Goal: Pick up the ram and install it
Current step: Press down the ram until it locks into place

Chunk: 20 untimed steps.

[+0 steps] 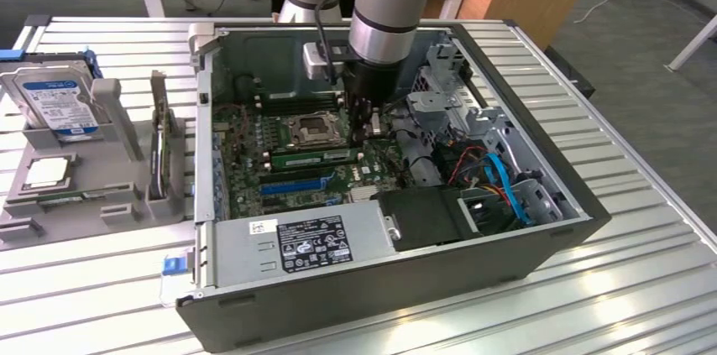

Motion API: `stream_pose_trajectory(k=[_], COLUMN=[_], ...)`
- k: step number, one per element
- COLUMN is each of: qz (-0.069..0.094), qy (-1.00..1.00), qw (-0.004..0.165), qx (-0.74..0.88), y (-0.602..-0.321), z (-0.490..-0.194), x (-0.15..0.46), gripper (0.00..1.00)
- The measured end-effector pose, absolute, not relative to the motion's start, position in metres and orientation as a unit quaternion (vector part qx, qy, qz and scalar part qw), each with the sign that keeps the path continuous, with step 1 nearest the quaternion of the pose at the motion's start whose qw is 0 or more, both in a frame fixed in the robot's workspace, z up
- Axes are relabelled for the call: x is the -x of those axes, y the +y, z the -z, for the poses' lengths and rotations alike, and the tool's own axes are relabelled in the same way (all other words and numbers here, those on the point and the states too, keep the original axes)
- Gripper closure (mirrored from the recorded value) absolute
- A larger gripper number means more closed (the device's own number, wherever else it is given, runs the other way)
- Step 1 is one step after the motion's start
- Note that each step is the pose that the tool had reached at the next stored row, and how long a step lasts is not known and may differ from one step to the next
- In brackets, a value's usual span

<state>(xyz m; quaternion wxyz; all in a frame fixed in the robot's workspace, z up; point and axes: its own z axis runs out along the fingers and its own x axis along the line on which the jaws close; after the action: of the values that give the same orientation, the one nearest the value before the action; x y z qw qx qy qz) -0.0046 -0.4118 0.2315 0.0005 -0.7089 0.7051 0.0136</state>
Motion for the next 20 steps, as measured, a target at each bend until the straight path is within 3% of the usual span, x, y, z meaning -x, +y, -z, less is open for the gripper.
stream_pose_trajectory(k=[20], qz=[-0.013], qy=[0.705], qw=[0.001], qx=[0.709], y=[-0.4118], z=[-0.2253], x=[0.0047], gripper=[0.90])
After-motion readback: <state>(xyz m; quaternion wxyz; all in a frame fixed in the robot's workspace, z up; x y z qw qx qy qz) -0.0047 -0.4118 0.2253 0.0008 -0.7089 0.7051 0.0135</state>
